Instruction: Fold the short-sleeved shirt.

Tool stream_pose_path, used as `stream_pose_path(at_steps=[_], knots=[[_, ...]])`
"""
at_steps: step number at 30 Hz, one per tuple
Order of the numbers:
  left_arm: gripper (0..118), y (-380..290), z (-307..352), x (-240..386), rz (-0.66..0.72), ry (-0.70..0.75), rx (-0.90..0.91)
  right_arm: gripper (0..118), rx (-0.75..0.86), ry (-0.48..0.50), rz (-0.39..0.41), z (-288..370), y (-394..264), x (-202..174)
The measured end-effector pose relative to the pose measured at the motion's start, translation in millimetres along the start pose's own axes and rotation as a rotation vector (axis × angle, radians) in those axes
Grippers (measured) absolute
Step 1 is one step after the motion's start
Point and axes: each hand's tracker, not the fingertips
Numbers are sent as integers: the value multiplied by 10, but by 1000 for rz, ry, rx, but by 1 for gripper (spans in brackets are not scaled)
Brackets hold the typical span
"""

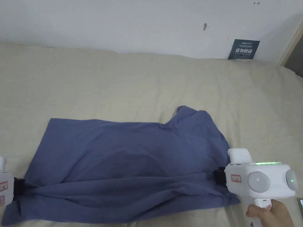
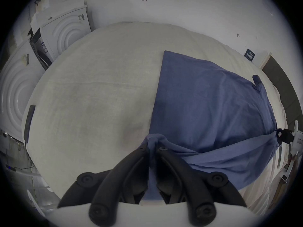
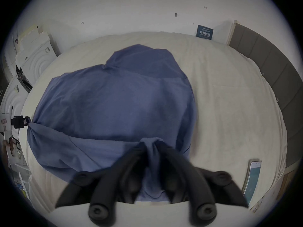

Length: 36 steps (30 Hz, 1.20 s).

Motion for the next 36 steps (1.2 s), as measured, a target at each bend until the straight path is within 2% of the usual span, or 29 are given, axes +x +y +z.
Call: stream_pose_path(at_steps=[1,2,3,4,5,10,15,16,17,18,19,20,22,24,27,28,29,31,32,34,36], knots=[[57,-6,-8,12,-11,17,-7,93,-15,-18,12,-8,2,-8],[80,8,-17,25,-44,35,-17,103,-21,-15,24,-17,1,2],[80,2,-10,35,-61,44,-18,103,-18,-11,23,3,-8,11],[88,-11,2,45,-66,47,-16,104,2,2,17,112,-38,-24],[101,-20,16,53,-66,34,-9,104,18,14,10,197,-42,-23],[100,-58,367,14,-29,-19,44,104,120,-10,14,581,-155,62],[99,-352,842,-55,16,-58,116,101,151,74,-17,1074,-500,-101],[95,-424,914,-64,24,-75,119,97,152,68,-8,1188,-591,-205],[74,-500,996,-72,30,-94,125,76,164,62,6,1263,-692,-278],[46,-577,1046,-110,38,-107,139,42,172,56,14,1318,-773,-336],[12,-694,1065,-112,49,-112,161,9,223,35,14,1306,-877,-325],[1,-792,1066,-102,63,-75,172,7,220,35,5,1293,-980,-365],[0,-975,1066,-131,33,-11,128,6,176,101,-26,1284,-1107,-418],[0,-1125,1034,-148,50,-69,91,4,187,109,-75,1269,-1229,-470],[0,-1337,982,-175,71,-84,67,3,173,100,-57,1278,-1379,-620],[0,-1401,959,-175,79,-78,57,3,148,138,-49,1276,-1390,-646],[0,-1457,932,-177,77,-91,50,3,154,134,-55,1270,-1427,-691],[0,-1487,946,-135,81,-99,36,3,114,151,-16,1214,-1437,-719],[0,-1488,918,-122,65,-98,28,3,129,126,-18,1193,-1445,-721],[0,-1429,908,-103,54,-99,29,3,99,157,-23,1141,-1425,-713],[0,-1342,845,-110,47,-73,28,3,106,143,-30,1165,-1431,-810]])
